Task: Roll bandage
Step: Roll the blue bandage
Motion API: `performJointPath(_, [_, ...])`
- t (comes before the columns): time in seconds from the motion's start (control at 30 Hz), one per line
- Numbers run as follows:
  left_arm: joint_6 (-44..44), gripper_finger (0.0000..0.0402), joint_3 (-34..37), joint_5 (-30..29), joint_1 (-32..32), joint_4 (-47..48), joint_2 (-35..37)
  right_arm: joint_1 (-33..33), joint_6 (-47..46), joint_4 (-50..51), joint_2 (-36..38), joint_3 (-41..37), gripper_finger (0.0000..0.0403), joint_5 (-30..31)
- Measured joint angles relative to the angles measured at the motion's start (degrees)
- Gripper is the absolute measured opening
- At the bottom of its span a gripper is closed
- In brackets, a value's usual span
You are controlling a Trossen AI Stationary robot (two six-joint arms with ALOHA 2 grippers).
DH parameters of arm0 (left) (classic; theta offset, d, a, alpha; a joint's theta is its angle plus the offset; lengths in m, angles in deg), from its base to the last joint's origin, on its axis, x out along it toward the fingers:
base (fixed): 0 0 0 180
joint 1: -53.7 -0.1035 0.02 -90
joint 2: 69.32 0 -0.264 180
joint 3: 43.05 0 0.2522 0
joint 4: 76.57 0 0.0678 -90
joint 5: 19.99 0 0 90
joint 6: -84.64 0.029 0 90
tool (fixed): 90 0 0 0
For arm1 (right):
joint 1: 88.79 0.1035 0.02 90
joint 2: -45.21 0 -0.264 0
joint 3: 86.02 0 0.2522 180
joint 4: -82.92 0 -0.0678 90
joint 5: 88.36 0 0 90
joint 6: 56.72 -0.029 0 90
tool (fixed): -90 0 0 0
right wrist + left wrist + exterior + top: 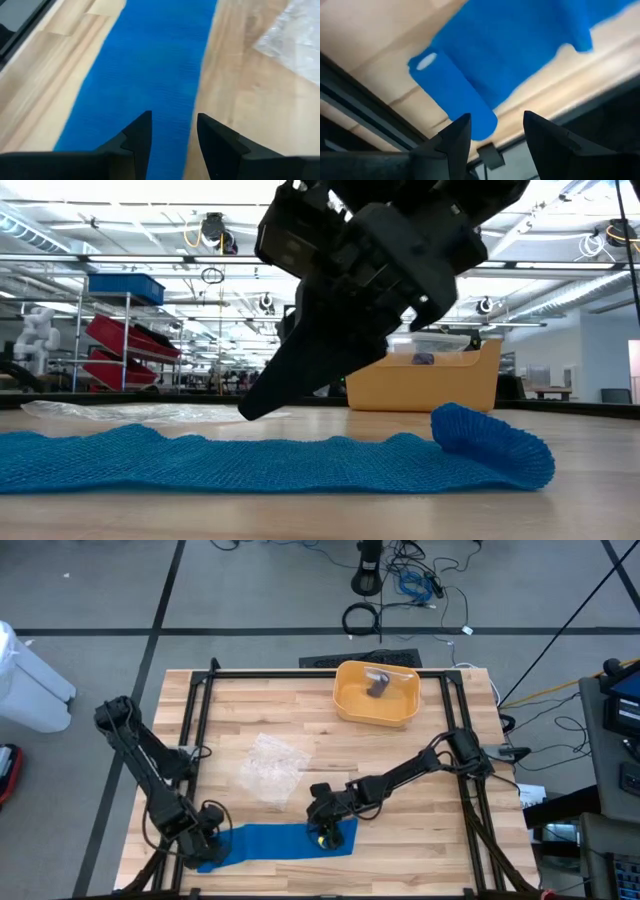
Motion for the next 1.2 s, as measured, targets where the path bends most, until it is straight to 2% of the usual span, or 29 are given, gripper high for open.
performJointPath(0.23, [-6.35, 0.0187, -0.02, -0.35, 0.84, 3.2, -3.44, 1.2, 0.15, 0.01, 0.01, 0.0, 0.0141, -0.12])
performJointPath(0.37, [-4.81, 0.0197, -0.02, 1.18, 0.99, 1.94, -5.6, 1.56, 0.16, 0.01, 0.01, 0.0, 0.0141, -0.12])
performJointPath(0.6, [-3.39, 0.025, -0.04, 1.72, 0.99, 1.66, -8.75, 1.56, -0.52, 0.0, 0.01, 0.0, 0.0141, -0.1])
performJointPath(0.77, [-4.32, 0.0297, -0.09, 5.37, 0.84, 3.22, -11.6, 1.56, -1.8, -0.01, 0.01, 0.0, 0.0141, -0.1])
performJointPath(0.9, [-2.29, 0.0314, -0.09, 6.5, 0.94, 3.92, -13.11, 1.64, -2.17, -0.01, 0.03, 0.0, 0.0141, -0.1])
performJointPath(1.03, [0.32, 0.0297, -0.07, 6.52, 0.83, 3.71, -13.96, 1.97, -2.37, -0.02, 0.04, -0.02, 0.0141, -0.07])
performJointPath(1.2, [0.3, 0.0233, -0.04, 5.97, 0.85, 3.74, -13.96, 2.04, -2.4, -0.04, 0.04, -0.02, 0.0141, -0.08])
